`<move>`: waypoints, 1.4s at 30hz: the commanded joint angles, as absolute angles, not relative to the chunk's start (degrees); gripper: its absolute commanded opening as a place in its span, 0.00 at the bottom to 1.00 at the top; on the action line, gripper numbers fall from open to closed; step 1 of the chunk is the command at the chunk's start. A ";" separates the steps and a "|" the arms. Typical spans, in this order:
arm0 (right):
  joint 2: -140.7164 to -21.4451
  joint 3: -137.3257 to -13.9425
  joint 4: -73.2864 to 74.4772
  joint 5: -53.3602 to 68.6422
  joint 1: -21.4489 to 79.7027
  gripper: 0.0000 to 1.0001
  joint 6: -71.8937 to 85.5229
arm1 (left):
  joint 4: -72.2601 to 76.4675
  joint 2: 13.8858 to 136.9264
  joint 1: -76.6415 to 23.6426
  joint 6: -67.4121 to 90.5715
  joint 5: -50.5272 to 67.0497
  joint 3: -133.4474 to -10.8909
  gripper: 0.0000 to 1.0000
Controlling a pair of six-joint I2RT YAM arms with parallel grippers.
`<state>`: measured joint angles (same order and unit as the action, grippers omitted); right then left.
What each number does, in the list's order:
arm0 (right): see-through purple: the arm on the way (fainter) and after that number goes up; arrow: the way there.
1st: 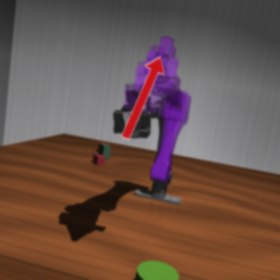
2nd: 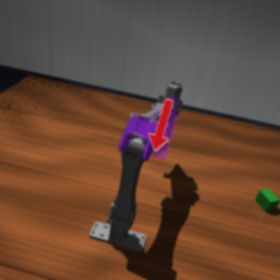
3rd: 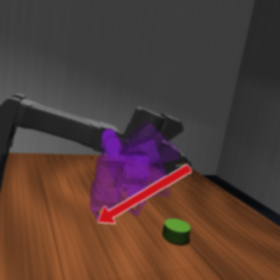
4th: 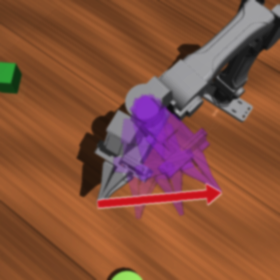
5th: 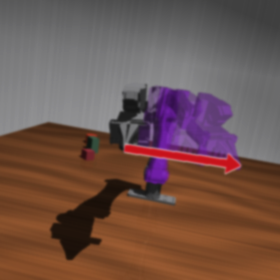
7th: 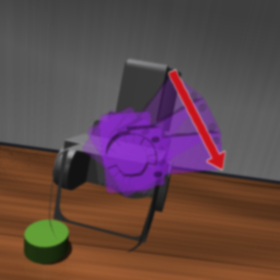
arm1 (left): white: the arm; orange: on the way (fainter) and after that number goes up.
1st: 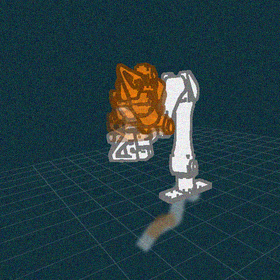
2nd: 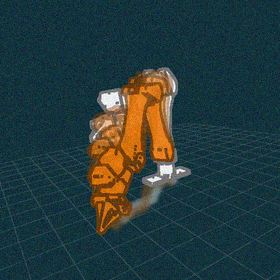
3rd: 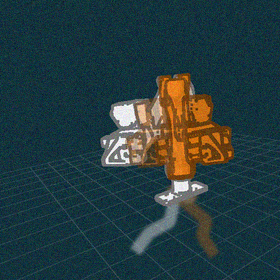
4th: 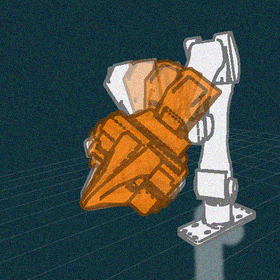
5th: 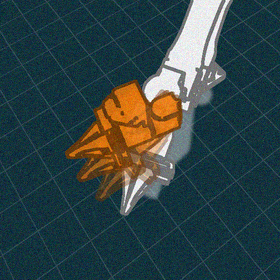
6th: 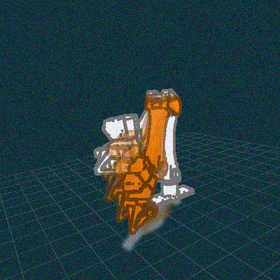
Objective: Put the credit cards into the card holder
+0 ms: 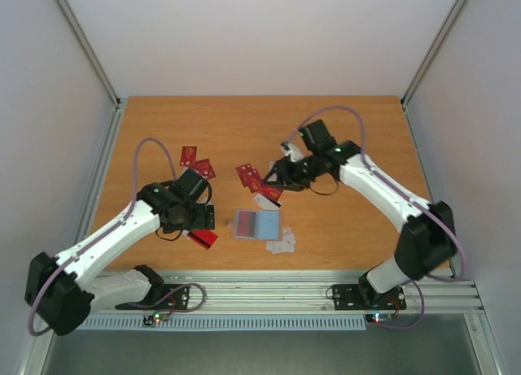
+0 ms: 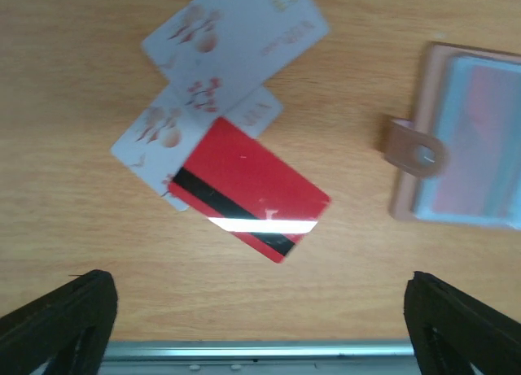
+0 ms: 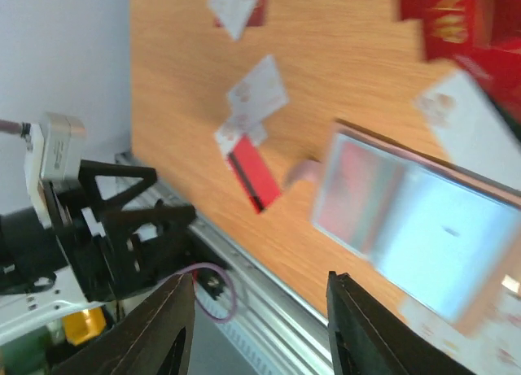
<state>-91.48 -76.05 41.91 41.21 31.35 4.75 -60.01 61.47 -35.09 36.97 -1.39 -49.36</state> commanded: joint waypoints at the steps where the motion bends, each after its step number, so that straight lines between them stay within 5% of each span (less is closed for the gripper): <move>1: -82.19 -64.63 45.15 36.16 25.79 0.47 3.54 | -64.36 68.25 -34.42 44.66 -8.21 -51.37 0.95; 9: -72.39 -55.54 49.67 33.07 20.27 0.50 2.15 | -62.44 78.98 -33.35 52.90 -8.19 -57.60 0.91; 17: -72.66 -54.31 47.93 33.47 19.77 0.51 2.69 | -57.27 87.66 -24.35 31.47 0.43 -62.53 0.93; 29: -80.65 -58.88 47.28 31.82 12.03 0.58 2.43 | -53.94 92.63 -19.43 21.81 11.61 -75.42 0.84; 42: -98.26 -67.13 39.79 38.11 5.01 0.57 4.78 | -44.05 113.13 -27.42 25.69 28.44 -93.40 0.75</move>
<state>-94.39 -64.25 43.48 35.35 5.65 3.38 -49.45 108.12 -25.36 24.12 21.26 -88.58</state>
